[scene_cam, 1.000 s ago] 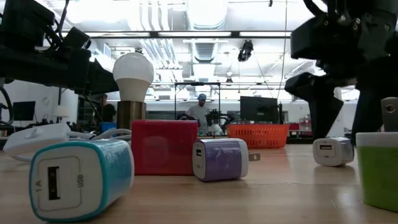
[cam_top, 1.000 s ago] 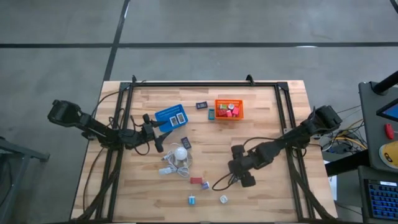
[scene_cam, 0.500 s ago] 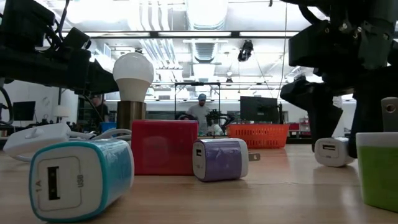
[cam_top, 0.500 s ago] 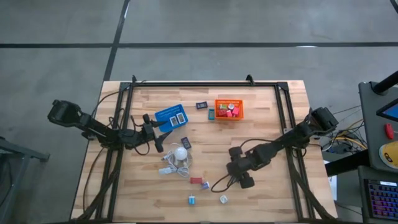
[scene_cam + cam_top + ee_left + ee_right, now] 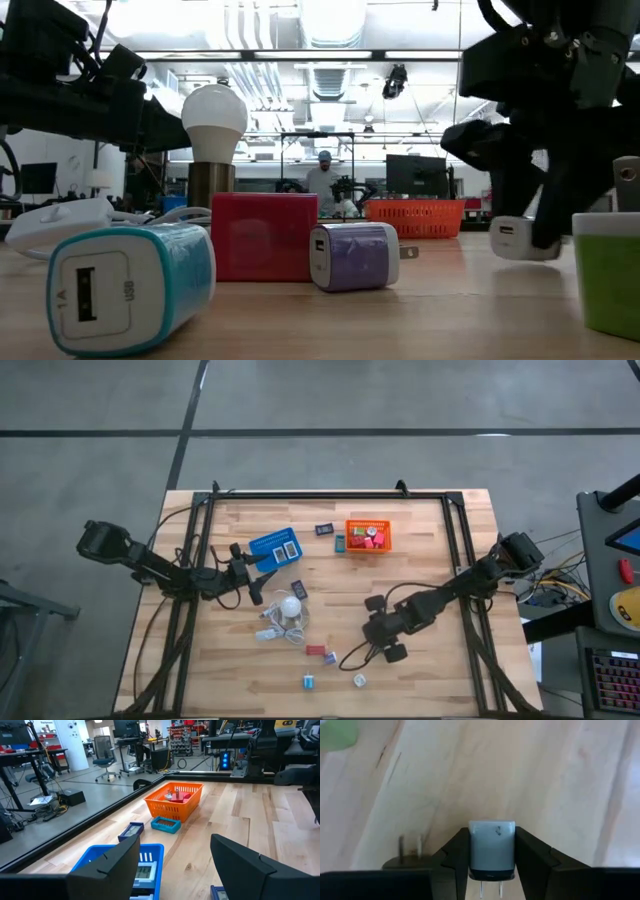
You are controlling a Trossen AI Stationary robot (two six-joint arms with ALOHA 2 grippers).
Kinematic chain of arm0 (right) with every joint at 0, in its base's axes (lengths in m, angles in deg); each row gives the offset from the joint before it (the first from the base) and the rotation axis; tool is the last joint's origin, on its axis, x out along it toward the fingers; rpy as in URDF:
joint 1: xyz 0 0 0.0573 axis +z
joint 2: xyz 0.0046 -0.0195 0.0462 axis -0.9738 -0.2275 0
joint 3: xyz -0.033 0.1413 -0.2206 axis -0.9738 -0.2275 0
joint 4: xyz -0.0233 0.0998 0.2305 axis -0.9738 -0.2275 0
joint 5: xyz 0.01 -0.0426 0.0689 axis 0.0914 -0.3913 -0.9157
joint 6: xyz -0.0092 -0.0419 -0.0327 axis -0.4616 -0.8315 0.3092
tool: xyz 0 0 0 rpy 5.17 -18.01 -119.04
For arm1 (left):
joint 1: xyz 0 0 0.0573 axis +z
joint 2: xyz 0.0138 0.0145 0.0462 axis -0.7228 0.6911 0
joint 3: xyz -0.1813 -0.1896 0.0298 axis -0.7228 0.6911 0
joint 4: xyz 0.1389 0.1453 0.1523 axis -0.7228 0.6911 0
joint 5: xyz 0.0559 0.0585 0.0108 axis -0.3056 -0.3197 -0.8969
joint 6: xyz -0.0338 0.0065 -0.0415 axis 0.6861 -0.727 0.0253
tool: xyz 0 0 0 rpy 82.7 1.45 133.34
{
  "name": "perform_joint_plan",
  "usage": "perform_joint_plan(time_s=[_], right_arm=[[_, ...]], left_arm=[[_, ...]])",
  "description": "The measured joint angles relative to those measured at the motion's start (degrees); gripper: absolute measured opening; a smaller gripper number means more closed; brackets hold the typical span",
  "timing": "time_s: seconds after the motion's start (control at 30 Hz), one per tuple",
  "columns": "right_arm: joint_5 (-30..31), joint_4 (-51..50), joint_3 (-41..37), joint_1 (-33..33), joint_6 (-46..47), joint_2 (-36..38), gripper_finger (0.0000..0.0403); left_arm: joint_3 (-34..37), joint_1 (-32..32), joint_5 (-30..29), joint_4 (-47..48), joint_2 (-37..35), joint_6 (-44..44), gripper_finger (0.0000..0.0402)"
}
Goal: Pick & Place Office items
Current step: Put the top white charger adapter into the orange bin
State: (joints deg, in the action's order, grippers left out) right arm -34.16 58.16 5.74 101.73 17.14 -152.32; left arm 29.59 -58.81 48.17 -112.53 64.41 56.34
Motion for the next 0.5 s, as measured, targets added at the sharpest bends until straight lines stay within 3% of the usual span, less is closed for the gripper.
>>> perform_joint_plan(time_s=[0.27, 0.5], right_arm=[[1.97, 6.31, 0.00, -1.02, -2.89, -0.02, 0.0116], [-0.19, 22.79, -1.15, -2.82, -10.81, -0.02, 0.0116]], left_arm=[[0.00, 0.01, 0.00, -0.02, 0.00, 0.00, 0.0248], [0.00, 0.01, 0.00, 0.46, 0.02, 0.20, 0.0248]])
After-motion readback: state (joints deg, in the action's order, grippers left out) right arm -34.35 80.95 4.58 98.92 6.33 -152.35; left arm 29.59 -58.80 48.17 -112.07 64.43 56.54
